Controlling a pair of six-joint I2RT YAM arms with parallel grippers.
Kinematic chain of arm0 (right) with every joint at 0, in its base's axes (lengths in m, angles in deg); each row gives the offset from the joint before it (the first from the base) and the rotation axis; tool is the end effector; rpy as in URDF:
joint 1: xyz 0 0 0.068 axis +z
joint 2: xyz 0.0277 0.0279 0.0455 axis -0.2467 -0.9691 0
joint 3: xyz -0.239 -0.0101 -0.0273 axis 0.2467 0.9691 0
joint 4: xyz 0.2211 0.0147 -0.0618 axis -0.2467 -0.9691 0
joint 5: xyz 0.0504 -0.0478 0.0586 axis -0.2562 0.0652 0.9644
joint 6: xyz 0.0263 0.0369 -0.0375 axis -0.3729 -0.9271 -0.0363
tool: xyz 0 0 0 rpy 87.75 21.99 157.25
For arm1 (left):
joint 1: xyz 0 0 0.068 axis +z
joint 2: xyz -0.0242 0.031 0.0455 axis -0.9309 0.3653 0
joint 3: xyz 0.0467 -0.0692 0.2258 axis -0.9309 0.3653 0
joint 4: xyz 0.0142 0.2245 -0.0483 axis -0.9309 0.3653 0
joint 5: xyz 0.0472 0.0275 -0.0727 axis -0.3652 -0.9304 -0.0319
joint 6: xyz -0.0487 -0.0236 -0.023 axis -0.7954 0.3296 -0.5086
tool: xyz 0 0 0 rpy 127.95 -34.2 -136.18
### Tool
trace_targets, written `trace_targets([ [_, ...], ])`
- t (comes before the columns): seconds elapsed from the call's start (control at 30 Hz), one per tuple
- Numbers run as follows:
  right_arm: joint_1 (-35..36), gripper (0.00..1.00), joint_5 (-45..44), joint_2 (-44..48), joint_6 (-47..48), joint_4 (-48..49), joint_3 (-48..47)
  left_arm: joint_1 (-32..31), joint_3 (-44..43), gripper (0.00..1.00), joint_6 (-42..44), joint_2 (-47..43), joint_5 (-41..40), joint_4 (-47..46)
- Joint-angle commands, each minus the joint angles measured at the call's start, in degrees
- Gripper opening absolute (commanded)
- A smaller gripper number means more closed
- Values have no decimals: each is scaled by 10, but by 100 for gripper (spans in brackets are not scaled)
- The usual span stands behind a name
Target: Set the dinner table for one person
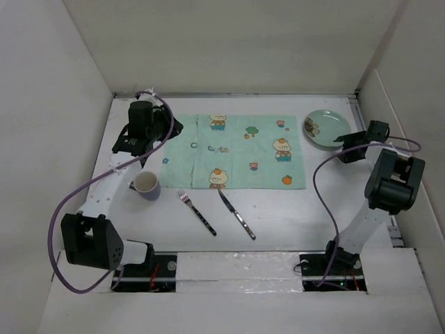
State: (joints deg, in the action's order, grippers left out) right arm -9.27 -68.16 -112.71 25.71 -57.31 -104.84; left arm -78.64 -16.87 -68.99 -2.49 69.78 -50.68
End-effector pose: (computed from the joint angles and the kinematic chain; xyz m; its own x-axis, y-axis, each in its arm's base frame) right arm 0.3321 -0.1336 0.1571 -0.1698 0.9667 -0.1914 0.7228 0.2542 0.6427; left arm 0.2854 -0.0585 0.3264 -0.4249 -0.3642 -0.8287 0.1708 0.8668 -0.4685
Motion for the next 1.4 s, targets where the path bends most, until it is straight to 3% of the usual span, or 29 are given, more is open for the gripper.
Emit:
trace_targets([
  [0.0,4,64,13,-20,-35,49,-35,-4,18,26,7,-19,11,-3],
  [0.3,16,55,-25,-86,-62,-21,-100,-4,-1,26,9,3,6,-4],
  [0.6,37,32,-89,-148,-87,-175,-234,-4,-10,25,2,8,-14,-26],
  [0.77,43,0,-101,-165,-91,-223,-269,2,0,24,4,-9,-24,-31],
  [0.9,43,0,-117,-100,-63,-145,-194,2,0,22,14,-17,-32,-21],
  [0.97,30,0,-106,-59,-41,-57,-127,2,-5,21,18,-15,-31,-13],
  [1.0,24,0,-83,-16,-34,-3,-106,2,-8,21,18,-13,-27,-11],
  [1.17,-15,0,40,77,-8,92,-32,-5,-37,20,20,5,-14,-5],
  [1.37,-3,0,165,190,-44,231,33,-5,-73,21,14,19,35,-8],
])
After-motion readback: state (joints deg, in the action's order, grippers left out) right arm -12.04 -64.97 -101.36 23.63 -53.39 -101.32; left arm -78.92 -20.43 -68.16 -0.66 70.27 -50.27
